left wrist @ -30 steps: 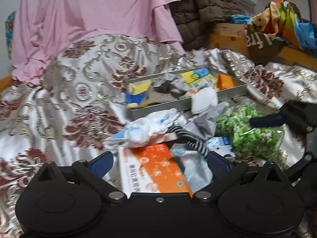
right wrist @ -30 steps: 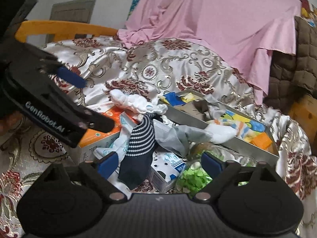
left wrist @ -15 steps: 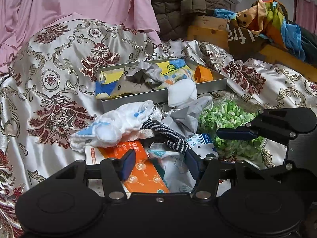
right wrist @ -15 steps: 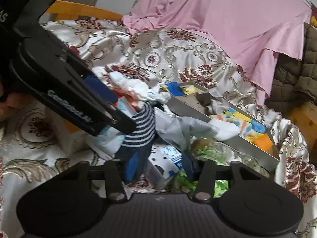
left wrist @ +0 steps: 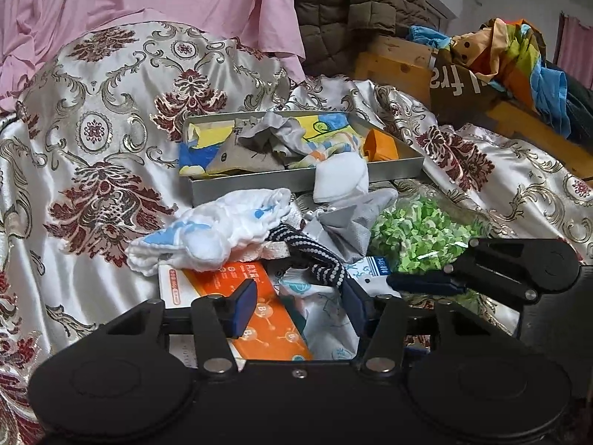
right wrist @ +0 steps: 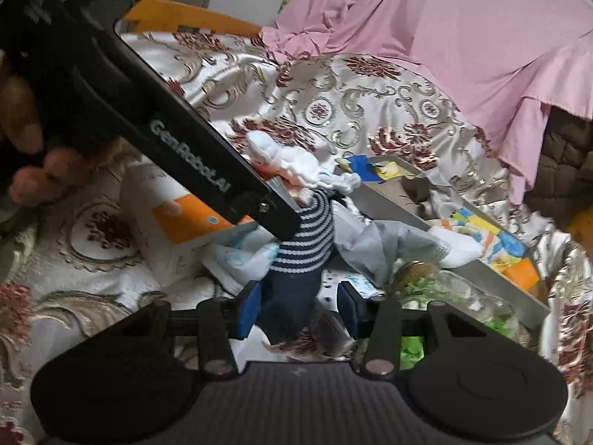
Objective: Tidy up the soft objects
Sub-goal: 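Grasp the light blue packet with the left tool while the right tool grasps the navy striped sock, then carry the light blue packet with the left tool while the right tool carries the striped sock to the tray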
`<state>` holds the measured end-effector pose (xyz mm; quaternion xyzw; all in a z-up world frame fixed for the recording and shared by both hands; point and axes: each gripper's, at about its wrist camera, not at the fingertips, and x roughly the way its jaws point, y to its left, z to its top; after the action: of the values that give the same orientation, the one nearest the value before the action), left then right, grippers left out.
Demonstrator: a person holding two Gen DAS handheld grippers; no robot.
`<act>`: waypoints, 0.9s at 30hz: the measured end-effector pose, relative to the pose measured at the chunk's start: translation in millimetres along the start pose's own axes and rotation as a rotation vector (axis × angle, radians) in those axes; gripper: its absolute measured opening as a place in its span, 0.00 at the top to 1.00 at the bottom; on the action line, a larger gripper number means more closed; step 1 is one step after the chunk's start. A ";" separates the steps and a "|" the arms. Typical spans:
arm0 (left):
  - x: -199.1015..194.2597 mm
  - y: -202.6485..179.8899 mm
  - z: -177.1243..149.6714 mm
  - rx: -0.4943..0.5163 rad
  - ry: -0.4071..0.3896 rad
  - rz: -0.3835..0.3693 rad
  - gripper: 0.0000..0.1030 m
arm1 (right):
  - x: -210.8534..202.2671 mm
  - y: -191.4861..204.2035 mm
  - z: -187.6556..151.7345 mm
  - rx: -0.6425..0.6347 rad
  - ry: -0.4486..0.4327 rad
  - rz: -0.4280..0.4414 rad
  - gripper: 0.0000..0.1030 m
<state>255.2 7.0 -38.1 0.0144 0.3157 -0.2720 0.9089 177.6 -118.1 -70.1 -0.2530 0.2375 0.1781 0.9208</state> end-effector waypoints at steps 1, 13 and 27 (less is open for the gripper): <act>-0.5 -0.1 -0.1 0.000 -0.002 -0.003 0.49 | 0.3 0.3 -0.2 -0.002 -0.001 -0.019 0.54; 7.8 0.6 3.0 0.005 0.029 -0.052 0.51 | 7.2 -9.4 5.0 0.012 -0.021 -0.053 0.66; 18.3 -11.3 4.3 0.119 0.096 -0.089 0.60 | 7.0 -27.1 10.0 0.037 -0.040 -0.062 0.94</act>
<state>263.8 -12.3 -43.6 0.0674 0.3427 -0.3294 0.8772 199.1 -133.1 -55.9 -0.2394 0.2145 0.1502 0.9350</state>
